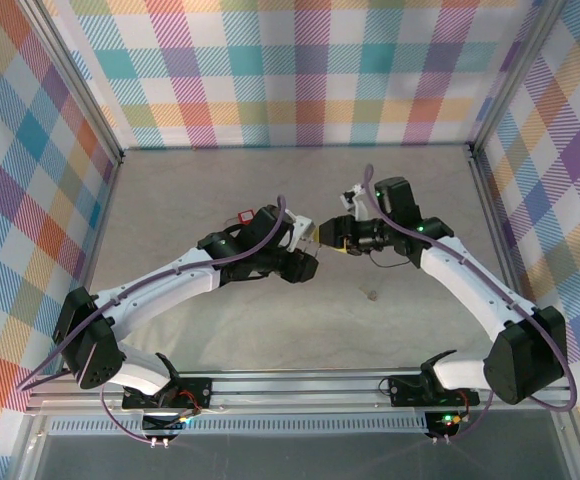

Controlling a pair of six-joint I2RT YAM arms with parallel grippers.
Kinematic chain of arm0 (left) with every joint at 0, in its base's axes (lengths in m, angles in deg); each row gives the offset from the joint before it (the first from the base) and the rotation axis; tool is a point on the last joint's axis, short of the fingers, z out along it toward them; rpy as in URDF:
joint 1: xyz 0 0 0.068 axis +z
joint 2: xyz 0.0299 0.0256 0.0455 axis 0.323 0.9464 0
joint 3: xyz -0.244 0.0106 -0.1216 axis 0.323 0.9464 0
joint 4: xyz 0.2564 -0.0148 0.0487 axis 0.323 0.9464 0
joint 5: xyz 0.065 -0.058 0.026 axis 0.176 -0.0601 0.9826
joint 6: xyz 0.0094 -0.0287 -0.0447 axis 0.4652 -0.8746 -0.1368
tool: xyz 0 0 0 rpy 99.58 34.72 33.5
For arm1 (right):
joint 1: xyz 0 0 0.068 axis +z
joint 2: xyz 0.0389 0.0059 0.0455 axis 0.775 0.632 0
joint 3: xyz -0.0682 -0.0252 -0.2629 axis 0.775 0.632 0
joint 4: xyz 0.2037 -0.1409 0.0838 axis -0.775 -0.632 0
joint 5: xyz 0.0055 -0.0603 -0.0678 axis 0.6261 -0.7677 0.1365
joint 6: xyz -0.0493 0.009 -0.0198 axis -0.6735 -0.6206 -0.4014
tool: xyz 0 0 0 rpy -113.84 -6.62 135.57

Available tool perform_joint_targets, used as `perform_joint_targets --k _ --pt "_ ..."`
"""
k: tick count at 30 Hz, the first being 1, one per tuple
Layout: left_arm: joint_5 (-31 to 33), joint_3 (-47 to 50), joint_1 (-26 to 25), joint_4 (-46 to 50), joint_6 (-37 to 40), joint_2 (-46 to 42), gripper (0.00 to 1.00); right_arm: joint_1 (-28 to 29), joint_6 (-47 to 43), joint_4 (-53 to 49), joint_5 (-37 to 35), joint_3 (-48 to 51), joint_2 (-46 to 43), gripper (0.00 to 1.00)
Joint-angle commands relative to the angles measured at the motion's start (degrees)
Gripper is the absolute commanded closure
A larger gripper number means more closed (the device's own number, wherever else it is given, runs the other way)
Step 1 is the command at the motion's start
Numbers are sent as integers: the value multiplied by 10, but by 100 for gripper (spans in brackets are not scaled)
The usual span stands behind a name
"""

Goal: Unlock with the key

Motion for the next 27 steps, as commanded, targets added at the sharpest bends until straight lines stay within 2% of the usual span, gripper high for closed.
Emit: perform_joint_targets --k 1,6,12,15,19,22,23,25,27 --pt "4 -2 -5 -18 29 -18 100 10 -14 -19 10 13 -15 51" --pt "-14 1 -11 -31 31 -16 100 12 -11 -11 4 30 -18 54" --pt "-31 4 -20 -41 36 -14 100 13 -20 -19 -24 28 -10 66" --pt "-33 8 -23 -42 38 -17 100 12 -24 -25 -42 28 -8 75" --pt "-28 12 -25 -38 39 -19 100 13 -21 -16 -38 33 -9 94" --pt "-10 21 -25 -38 42 -22 100 12 -25 -25 -47 30 -13 100" --pt "5 26 -25 -40 41 -26 94 13 -27 -27 -50 29 -16 100" --pt "31 39 -24 -47 30 -38 52 13 -30 -34 -58 27 -19 100" --pt "44 57 -15 -62 11 -64 32 12 -35 -44 -66 24 -20 100"
